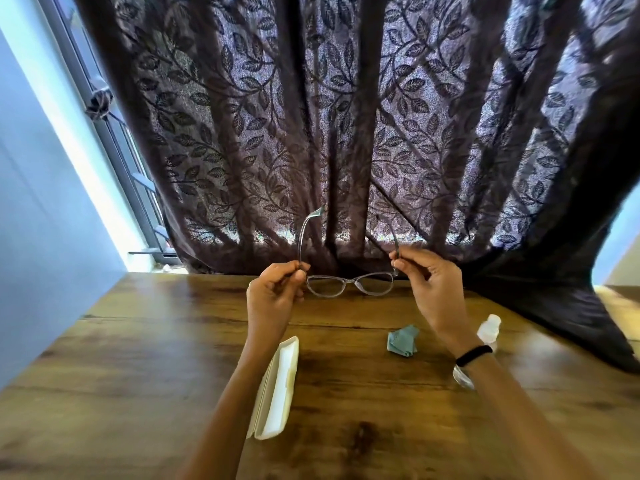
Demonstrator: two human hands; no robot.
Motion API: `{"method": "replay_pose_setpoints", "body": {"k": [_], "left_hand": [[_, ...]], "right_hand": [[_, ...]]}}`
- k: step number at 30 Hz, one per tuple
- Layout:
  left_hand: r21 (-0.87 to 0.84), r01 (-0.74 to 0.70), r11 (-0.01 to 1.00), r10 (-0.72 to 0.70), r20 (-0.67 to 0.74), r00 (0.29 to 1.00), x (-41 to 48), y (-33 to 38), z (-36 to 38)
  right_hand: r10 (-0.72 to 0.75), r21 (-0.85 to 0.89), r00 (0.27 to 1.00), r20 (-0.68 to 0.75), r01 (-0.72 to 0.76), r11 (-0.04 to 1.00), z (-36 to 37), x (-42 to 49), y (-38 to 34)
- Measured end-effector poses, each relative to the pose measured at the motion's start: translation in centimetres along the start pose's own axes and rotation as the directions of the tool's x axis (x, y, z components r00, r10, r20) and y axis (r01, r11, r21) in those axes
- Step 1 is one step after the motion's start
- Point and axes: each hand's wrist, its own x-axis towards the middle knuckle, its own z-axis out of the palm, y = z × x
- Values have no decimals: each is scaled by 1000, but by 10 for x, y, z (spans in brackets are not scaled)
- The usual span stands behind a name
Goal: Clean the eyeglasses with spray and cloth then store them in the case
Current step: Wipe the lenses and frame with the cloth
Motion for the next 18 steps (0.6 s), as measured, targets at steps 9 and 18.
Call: {"method": "replay_pose_setpoints", "body": {"k": [9,18], "left_hand": [[10,-47,999,46,28,999,2,5,1],[-3,-76,997,76,56,996,3,11,-4]], "right_hand": [[-216,-364,963,163,262,894,1,-3,-2],[-132,-252,961,243,193,948,1,-5,0]]}}
